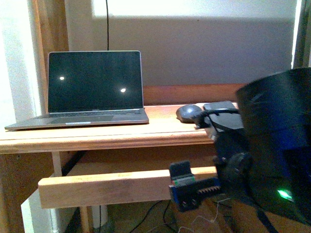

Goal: Place mouse

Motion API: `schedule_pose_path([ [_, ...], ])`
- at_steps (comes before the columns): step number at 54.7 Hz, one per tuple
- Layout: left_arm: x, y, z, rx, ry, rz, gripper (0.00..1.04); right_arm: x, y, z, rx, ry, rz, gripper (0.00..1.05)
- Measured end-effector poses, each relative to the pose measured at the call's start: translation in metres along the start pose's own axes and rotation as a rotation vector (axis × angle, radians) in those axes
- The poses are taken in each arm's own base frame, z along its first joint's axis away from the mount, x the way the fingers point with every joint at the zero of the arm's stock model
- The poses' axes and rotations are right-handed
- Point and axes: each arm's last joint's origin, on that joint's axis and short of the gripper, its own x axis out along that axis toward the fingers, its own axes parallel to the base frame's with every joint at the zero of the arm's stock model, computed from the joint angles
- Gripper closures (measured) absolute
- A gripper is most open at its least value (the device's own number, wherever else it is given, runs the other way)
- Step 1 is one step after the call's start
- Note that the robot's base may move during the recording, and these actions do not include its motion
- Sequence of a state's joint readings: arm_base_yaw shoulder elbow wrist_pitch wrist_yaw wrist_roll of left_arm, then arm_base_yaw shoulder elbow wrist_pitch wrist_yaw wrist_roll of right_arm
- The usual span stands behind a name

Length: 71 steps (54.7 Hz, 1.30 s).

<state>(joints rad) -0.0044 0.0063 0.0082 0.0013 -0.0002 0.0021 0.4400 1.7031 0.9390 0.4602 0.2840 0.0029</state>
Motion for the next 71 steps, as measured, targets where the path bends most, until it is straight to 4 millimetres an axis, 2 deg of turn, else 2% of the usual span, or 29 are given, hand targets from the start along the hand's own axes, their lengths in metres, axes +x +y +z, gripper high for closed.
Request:
schedule_pose_path([
  [13,0.000,0.000,0.000,0.000,0.000,0.000,0.08,0.038,0.020,0.018,0.006,0.003,-0.026,0.07],
  [19,0.000,0.000,0.000,0.000,0.000,0.000,0.08,0.038,0.019,0.019,0.021,0.004,-0.028,0.07],
  [24,0.000,0.000,0.000,0.000,0.000,0.000,0.08,0.030,0.012,0.016,0.031,0.011,-0.030,0.07],
  [27,0.000,0.000,0.000,0.000,0.000,0.000,0.08,0.019,0.003,0.014,0.041,0.016,-0.020,0.07],
  [31,0.000,0.000,0.000,0.000,0.000,0.000,0.08,-0.005,-0.014,0.013,0.065,0.012,-0.009,0.07],
  [37,0.000,0.000,0.000,0.000,0.000,0.000,0.08,-0.053,-0.042,0.015,0.120,-0.028,-0.005,0.07],
  [45,0.000,0.000,0.000,0.000,0.000,0.000,0.08,-0.098,-0.062,0.010,0.198,-0.050,-0.006,0.07],
  [50,0.000,0.000,0.000,0.000,0.000,0.000,0.08,-0.141,-0.076,0.002,0.298,-0.084,-0.020,0.07],
  [56,0.000,0.000,0.000,0.000,0.000,0.000,0.08,-0.176,-0.079,-0.012,0.361,-0.113,-0.024,0.07],
  [71,0.000,0.000,0.000,0.000,0.000,0.000,0.08,-0.232,-0.070,-0.060,0.377,-0.118,-0.065,0.07],
])
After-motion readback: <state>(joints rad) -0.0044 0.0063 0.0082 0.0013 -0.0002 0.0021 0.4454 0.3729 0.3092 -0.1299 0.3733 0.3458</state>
